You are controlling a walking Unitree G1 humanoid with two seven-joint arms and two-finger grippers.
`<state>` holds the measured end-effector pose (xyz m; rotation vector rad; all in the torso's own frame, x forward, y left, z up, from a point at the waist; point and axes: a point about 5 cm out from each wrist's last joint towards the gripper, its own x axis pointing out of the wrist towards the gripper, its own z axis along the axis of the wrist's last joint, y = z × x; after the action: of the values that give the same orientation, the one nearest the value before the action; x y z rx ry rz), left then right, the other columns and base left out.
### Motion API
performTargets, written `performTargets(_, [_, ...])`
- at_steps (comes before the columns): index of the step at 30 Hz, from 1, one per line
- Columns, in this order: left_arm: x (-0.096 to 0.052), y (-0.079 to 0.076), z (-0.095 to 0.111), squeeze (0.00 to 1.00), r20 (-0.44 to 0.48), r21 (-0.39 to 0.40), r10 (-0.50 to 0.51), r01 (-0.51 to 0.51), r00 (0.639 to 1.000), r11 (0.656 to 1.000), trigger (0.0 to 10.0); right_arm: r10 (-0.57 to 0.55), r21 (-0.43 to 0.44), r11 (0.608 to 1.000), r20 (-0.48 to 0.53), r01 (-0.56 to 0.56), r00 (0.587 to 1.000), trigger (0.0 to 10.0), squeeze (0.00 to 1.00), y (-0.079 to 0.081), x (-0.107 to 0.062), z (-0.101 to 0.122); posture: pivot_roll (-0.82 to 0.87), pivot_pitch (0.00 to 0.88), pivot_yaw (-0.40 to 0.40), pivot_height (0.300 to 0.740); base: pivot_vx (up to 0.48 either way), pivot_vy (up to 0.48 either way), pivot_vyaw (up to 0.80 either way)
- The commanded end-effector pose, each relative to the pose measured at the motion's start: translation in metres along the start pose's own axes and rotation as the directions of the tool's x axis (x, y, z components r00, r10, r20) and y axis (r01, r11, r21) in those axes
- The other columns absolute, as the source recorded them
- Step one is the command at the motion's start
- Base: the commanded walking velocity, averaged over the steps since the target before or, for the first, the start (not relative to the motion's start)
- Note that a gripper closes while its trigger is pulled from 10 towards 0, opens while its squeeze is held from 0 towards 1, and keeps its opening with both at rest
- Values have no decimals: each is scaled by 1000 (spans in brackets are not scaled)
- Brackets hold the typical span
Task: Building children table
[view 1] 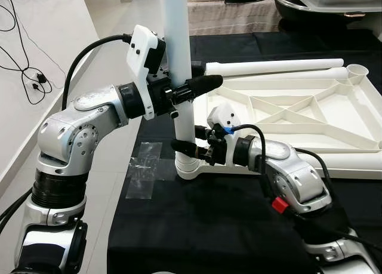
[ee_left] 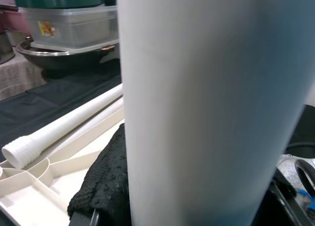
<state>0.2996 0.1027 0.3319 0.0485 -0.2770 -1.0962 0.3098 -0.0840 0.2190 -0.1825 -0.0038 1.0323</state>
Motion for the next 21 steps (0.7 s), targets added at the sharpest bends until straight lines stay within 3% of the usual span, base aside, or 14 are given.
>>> performTargets(1, [1,-4,-6,0,-32,-7,-22,22,999,1000,10000,-2,-8,1000,2,2,1000,0,0,7,5,-1,-1,186,36,740,0,0,0])
performTargets(5, [1,-4,-5,0,-29,-4,-27,27,999,1000,10000,-211,-107,973,-61,204,975,0,0,14,12,-16,-1,182,34,740,0,0,0])
performTargets(7, [1,-4,-5,0,-29,-4,-27,27,999,1000,10000,-211,-107,973,-61,204,975,0,0,14,12,-16,-1,182,34,740,0,0,0])
performTargets(9, [2,-5,-4,0,-26,-1,-29,29,999,1000,10000,-431,-202,893,-129,402,893,0,0,6,10,-26,0,180,30,740,0,0,0])
performTargets(11, [2,-5,-3,0,-22,1,-30,30,999,1000,10000,-523,-248,841,-143,481,841,0,0,5,10,-29,0,180,30,740,0,0,0])
performTargets(18, [2,-6,-1,0,-15,3,-30,30,999,1000,10000,-464,-306,862,-152,405,873,0,0,23,23,-27,1,182,25,740,0,0,0])
performTargets(21, [1,-5,-1,0,-12,3,-24,24,1000,1000,10000,-456,-299,868,-164,397,875,0,0,23,24,-28,1,182,22,740,0,0,0])
